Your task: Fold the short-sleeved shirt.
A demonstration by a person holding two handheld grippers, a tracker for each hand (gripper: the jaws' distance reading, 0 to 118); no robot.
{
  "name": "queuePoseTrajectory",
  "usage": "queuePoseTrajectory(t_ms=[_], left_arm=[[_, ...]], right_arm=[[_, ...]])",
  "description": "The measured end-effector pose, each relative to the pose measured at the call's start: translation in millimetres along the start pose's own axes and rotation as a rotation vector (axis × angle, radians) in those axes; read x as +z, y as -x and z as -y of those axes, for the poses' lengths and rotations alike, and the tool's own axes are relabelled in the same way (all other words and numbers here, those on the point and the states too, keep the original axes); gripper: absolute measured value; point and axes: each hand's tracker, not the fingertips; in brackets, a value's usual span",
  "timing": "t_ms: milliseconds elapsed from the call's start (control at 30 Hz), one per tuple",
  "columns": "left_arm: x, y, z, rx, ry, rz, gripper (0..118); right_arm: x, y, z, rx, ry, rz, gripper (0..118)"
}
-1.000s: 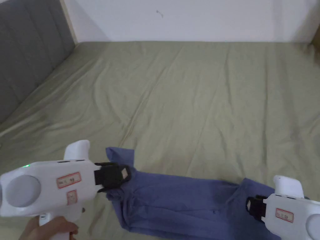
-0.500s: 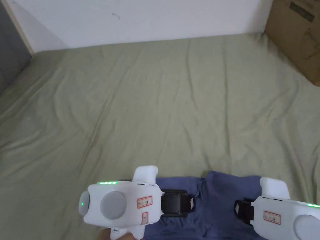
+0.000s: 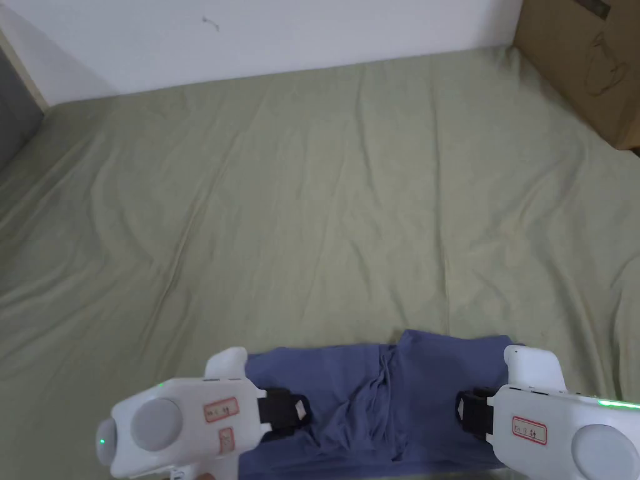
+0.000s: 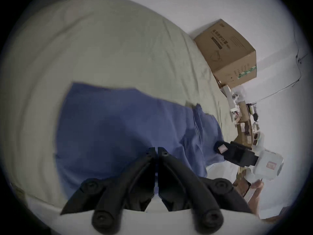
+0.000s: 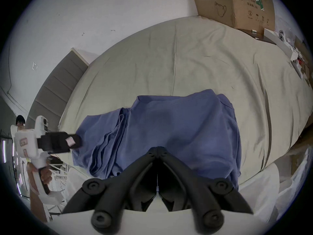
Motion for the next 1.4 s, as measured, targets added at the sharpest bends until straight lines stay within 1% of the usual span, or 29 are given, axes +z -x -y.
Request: queuePoseTrajectory(t_ms=[167, 233, 333, 433, 533, 600, 633, 733, 867, 933, 1000, 1067, 1100, 1133, 1167, 1200, 1233, 1267, 1333, 1367, 1400], left_arm=[[-20.2, -30.3, 10.0, -0.079, 0.024, -0.01, 3], [-23.1, -44.0, 9.5, -0.11, 0.035, 0.023, 3], [-28.0, -60.2, 10.0, -0.159, 0.053, 0.028, 3], [-43.9, -72.3, 20.0, -0.184, 0.123, 0.072, 3], [-60.9, -83.3, 34.5, -0.254, 0.183, 0.056, 3], [-59.9, -89.4, 40.5, -0.254, 0.173, 0.057, 3], [-56.5, -88.2, 39.9, -0.253, 0.174, 0.082, 2], [-36.0, -83.3, 30.7, -0.213, 0.129, 0.136, 3], [10.5, -60.5, 10.2, -0.184, 0.012, 0.156, 2], [36.3, -31.1, 1.9, -0.111, -0.057, 0.173, 3], [56.1, 6.2, -2.7, -0.007, -0.1, 0.189, 3], [73.7, 43.2, -1.0, 0.091, -0.157, 0.159, 3], [82.8, 61.3, 1.5, 0.136, -0.189, 0.14, 6], [88.7, 77.6, 4.8, 0.159, -0.196, 0.14, 12], [93.3, 89.3, 8.1, 0.184, -0.202, 0.141, 25], [97.0, 100.6, 11.8, 0.205, -0.204, 0.149, 43], [98.3, 108.6, 15.3, 0.219, -0.195, 0.158, 70], [96.8, 112.2, 18.5, 0.234, -0.184, 0.167, 86], [90.9, 118.9, 23.4, 0.256, -0.168, 0.193, 107], [86.3, 120.9, 25.0, 0.265, -0.166, 0.206, 113], [78.0, 120.1, 25.4, 0.273, -0.158, 0.217, 116]], right_arm=[[2.7, -3.7, -0.4, -0.005, -0.006, 0.007, 0], [6.9, -5.6, -0.2, -0.008, -0.01, 0.008, 0], [7.6, -7.6, 0.5, -0.013, -0.011, 0.011, 0], [10.5, -9.1, 0.8, -0.031, -0.012, 0.024, 0], [13.3, -13.0, 3.8, -0.046, -0.012, 0.021, 0], [16.6, -13.2, 4.0, -0.043, -0.014, 0.023, 0], [18.5, -13.2, 4.0, -0.036, -0.015, 0.027, 0], [22.2, -12.0, 0.7, -0.028, -0.021, 0.032, 0], [25.7, -4.2, -3.8, -0.027, -0.027, 0.029, 0], [27.2, 1.5, -3.8, -0.015, -0.027, 0.027, 0], [25.9, 6.6, -3.5, 0.001, -0.021, 0.025, 0], [22.9, 11.2, -2.5, 0.015, -0.01, 0.026, 0], [21.3, 13.9, -2.0, 0.019, -0.004, 0.026, 0], [19.9, 16.5, -1.6, 0.022, 0.001, 0.024, 0], [15.9, 16.4, -2.5, 0.024, 0.007, 0.021, 0], [14.0, 18.7, -2.7, 0.024, 0.014, 0.018, 0], [12.5, 21.4, -2.8, 0.026, 0.021, 0.014, 0], [11.3, 24.3, -3.0, 0.031, 0.026, 0.012, 0], [5.8, 27.8, -1.0, 0.053, 0.034, 0.02, 0], [4.4, 30.5, -1.6, 0.062, 0.039, 0.024, 0], [2.9, 33.3, -2.4, 0.07, 0.043, 0.028, 0]])
